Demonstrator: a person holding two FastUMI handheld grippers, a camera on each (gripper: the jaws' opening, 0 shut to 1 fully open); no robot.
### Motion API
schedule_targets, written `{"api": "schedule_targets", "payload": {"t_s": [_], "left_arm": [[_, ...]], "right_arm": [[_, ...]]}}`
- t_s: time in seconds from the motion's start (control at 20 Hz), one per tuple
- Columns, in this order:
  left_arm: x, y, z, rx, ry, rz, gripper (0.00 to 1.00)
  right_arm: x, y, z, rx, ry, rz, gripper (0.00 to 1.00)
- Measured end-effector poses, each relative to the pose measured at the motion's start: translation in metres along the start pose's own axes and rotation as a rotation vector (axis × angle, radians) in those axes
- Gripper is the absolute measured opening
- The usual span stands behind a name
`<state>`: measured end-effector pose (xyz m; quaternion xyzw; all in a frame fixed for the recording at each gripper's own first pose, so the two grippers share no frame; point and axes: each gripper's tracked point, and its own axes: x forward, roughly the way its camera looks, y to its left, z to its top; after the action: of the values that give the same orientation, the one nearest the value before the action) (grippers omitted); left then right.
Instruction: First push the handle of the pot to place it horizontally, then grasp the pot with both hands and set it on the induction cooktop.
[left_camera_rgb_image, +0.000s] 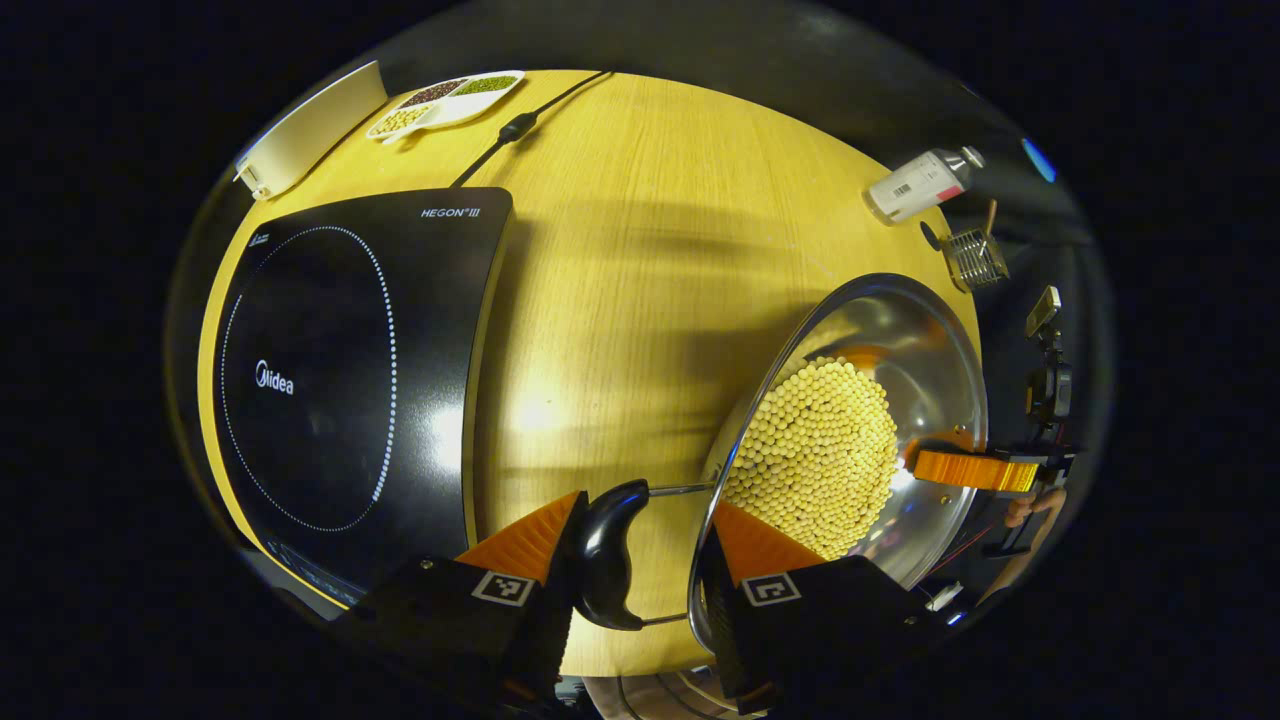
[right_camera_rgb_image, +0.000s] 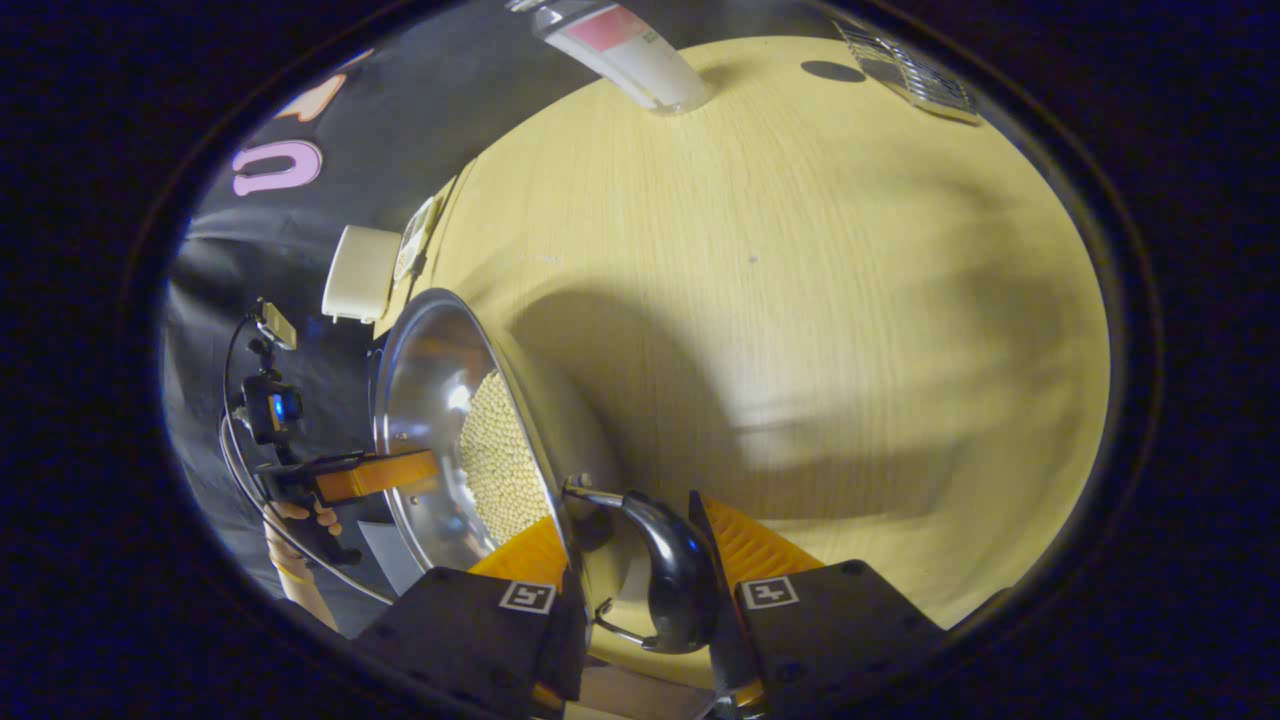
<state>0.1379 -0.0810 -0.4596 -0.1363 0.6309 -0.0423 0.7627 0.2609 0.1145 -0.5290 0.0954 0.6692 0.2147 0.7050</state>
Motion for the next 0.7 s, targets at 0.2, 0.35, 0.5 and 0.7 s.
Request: {"api": "schedule_targets", "payload": {"t_s": [0.2,0.35,0.5,0.7], "left_arm": [[-0.017,-0.014,-0.015,0.008,0.007,-0.019,0.63],[-0.025,-0.025,-0.030,0.020,0.013,-0.039,0.61],[-0.035,-0.033,-0.041,0.062,0.014,-0.051,0.61],[-0.048,-0.037,-0.056,0.128,0.027,-0.068,0.61]], "right_arm": [[-0.039,-0.005,-0.022,-0.001,-0.019,-0.012,0.52],[-0.053,-0.007,-0.039,0.015,-0.050,-0.032,0.58],[-0.070,-0.012,-0.059,0.048,-0.078,-0.046,0.52],[-0.085,-0.008,-0.088,0.105,-0.119,-0.061,0.52]]}}
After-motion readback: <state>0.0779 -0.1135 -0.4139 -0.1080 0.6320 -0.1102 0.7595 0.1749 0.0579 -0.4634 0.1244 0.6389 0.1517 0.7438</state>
